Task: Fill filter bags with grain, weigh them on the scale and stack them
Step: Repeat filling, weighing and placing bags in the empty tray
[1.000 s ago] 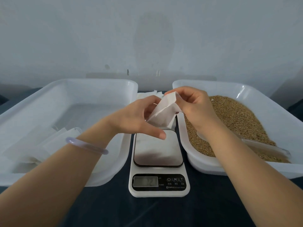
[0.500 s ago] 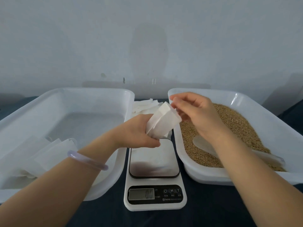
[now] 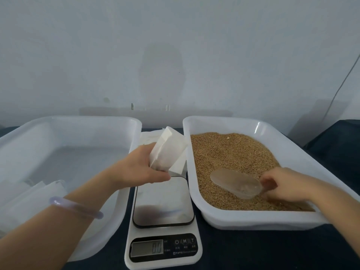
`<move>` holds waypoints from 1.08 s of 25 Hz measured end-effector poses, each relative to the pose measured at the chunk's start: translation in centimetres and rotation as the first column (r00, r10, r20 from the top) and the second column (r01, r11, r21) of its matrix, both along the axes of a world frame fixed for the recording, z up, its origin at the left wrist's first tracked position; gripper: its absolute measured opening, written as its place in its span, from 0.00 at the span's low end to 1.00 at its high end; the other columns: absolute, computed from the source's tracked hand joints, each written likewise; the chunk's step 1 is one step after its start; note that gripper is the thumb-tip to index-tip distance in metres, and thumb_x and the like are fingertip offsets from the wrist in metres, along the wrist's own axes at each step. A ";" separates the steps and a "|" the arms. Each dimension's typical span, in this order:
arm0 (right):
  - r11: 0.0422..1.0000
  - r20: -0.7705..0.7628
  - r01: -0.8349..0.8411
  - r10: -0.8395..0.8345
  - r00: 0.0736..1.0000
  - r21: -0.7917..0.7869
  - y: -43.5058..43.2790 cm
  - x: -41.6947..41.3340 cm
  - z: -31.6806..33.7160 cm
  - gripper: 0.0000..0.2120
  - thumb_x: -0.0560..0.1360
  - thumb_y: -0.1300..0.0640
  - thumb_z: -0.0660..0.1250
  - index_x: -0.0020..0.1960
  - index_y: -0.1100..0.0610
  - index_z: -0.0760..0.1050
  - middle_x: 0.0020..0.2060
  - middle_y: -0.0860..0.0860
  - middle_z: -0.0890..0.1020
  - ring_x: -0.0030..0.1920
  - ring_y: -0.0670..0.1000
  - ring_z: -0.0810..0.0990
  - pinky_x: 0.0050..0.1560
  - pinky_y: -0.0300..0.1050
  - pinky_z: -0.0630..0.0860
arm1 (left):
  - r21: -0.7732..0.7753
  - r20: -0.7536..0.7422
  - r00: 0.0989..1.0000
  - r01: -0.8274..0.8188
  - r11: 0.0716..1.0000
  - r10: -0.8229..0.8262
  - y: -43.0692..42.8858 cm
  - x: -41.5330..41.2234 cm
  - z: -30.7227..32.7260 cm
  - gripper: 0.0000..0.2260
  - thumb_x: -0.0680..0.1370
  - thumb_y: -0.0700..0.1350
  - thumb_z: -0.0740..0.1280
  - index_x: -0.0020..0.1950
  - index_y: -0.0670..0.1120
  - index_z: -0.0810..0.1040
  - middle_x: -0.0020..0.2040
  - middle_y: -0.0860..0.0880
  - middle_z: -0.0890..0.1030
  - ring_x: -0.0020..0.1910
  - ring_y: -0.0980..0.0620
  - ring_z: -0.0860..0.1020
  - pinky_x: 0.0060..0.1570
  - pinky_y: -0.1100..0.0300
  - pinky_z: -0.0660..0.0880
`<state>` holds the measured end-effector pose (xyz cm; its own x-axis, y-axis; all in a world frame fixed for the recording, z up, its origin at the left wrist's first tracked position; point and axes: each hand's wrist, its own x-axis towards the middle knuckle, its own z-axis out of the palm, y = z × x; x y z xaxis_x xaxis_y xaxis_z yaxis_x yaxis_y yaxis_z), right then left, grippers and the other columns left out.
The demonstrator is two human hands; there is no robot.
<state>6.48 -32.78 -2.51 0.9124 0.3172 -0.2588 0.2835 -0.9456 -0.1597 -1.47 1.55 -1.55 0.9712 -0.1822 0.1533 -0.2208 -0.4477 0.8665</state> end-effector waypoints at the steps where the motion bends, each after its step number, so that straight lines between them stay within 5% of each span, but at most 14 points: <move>1: 0.999 0.044 -0.033 0.033 0.998 0.014 0.2 0.0 0.2 0.06 0.72 0.49 0.71 0.43 0.43 0.74 0.44 0.42 0.77 0.45 0.41 0.76 0.43 0.36 0.71 | 0.010 0.005 1.000 0.004 1.000 -0.004 0.0 0.0 0.0 0.12 0.64 0.40 0.72 0.35 0.55 0.73 0.28 0.57 0.75 0.29 0.58 0.72 0.31 0.65 0.71; 5: 0.986 0.201 -0.169 0.161 0.966 0.019 1.4 -0.8 1.5 0.10 0.72 0.47 0.70 0.49 0.42 0.70 0.48 0.37 0.73 0.46 0.36 0.73 0.40 0.31 0.69 | 0.046 0.020 1.000 0.004 0.999 -0.005 -0.2 -0.1 0.2 0.10 0.63 0.42 0.71 0.35 0.54 0.73 0.29 0.58 0.75 0.29 0.60 0.72 0.32 0.68 0.70; 10: 0.962 0.105 -0.267 0.261 0.960 0.049 1.0 -2.2 1.5 0.11 0.70 0.47 0.72 0.46 0.35 0.72 0.44 0.32 0.77 0.46 0.30 0.74 0.43 0.31 0.71 | 0.020 0.028 1.000 -0.005 1.000 0.004 -0.1 -0.2 0.1 0.09 0.63 0.42 0.70 0.35 0.52 0.72 0.30 0.57 0.74 0.29 0.59 0.72 0.32 0.66 0.70; 15: 0.956 -0.023 -0.245 0.252 0.968 0.161 -0.4 -2.5 2.0 0.12 0.69 0.46 0.74 0.46 0.32 0.74 0.47 0.29 0.77 0.52 0.32 0.75 0.55 0.36 0.74 | 0.037 0.052 0.998 0.018 0.999 -0.020 -0.2 -0.3 0.3 0.11 0.63 0.42 0.70 0.34 0.59 0.75 0.32 0.57 0.76 0.30 0.59 0.73 0.32 0.69 0.70; 23: 0.947 -0.002 -0.139 0.145 0.989 0.289 -2.4 -2.0 2.1 0.12 0.75 0.52 0.67 0.57 0.41 0.76 0.52 0.36 0.80 0.55 0.36 0.77 0.61 0.41 0.73 | 0.045 0.041 0.999 0.020 0.999 -0.022 0.1 -0.1 0.1 0.11 0.65 0.39 0.73 0.36 0.53 0.73 0.32 0.54 0.75 0.31 0.58 0.73 0.34 0.67 0.71; 27: 0.947 0.076 -0.116 0.097 0.992 0.301 -3.4 -1.9 2.6 0.12 0.76 0.52 0.66 0.54 0.37 0.73 0.51 0.36 0.78 0.55 0.34 0.75 0.54 0.33 0.73 | -0.023 -0.031 0.999 0.015 1.000 -0.015 -0.2 -0.3 0.9 0.10 0.65 0.39 0.73 0.39 0.48 0.73 0.31 0.52 0.77 0.32 0.56 0.75 0.33 0.61 0.73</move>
<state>4.63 -36.20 0.06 0.8798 0.4683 -0.0810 0.3975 -0.8185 -0.4148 -1.76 1.30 -0.69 0.9728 -0.1935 0.1272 -0.1999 -0.4246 0.8831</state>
